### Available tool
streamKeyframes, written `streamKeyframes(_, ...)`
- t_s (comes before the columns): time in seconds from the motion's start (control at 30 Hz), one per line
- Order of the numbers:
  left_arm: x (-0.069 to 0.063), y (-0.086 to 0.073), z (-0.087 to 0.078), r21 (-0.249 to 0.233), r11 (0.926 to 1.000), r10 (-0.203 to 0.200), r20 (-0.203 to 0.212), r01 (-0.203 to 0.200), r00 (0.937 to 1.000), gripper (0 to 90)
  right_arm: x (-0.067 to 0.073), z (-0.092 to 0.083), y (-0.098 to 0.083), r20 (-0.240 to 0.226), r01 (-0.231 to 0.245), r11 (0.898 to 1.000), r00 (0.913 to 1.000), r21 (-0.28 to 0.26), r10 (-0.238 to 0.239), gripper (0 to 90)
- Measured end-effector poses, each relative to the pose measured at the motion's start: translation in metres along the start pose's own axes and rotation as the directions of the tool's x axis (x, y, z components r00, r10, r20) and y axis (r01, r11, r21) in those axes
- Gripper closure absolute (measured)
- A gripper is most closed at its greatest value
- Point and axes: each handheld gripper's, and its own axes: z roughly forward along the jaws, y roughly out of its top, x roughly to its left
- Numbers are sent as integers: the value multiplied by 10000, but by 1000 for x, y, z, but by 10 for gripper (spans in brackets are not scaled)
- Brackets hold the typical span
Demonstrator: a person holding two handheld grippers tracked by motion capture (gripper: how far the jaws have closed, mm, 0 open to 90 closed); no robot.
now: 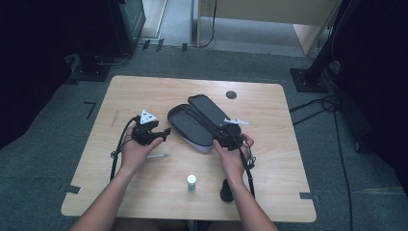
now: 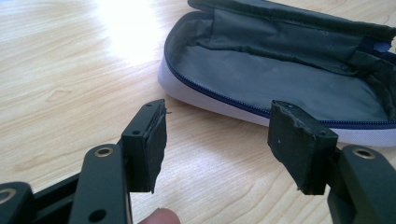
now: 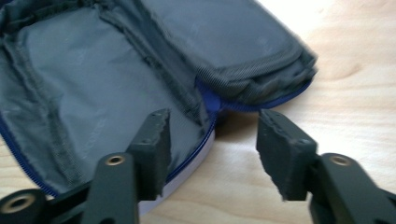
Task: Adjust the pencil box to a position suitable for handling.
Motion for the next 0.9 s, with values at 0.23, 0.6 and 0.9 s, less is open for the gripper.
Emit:
streamKeyframes(0.23,6,0,3,31,9999,-157,-202,158,9997,387,-2,14,-3,196,-628,9972,9979,397,621,485)
streamKeyframes(0.6,7,-1,4,107,9998,-142,-261,145,9996,386,-7,30,4,216,-638,9976,9978,272,632,859)
streamKeyframes(0.9,13,3,-2,-383,9969,-684,-74,680,9976,377,-18,10,11,-638,1291,9881,9888,-835,-1346,887)
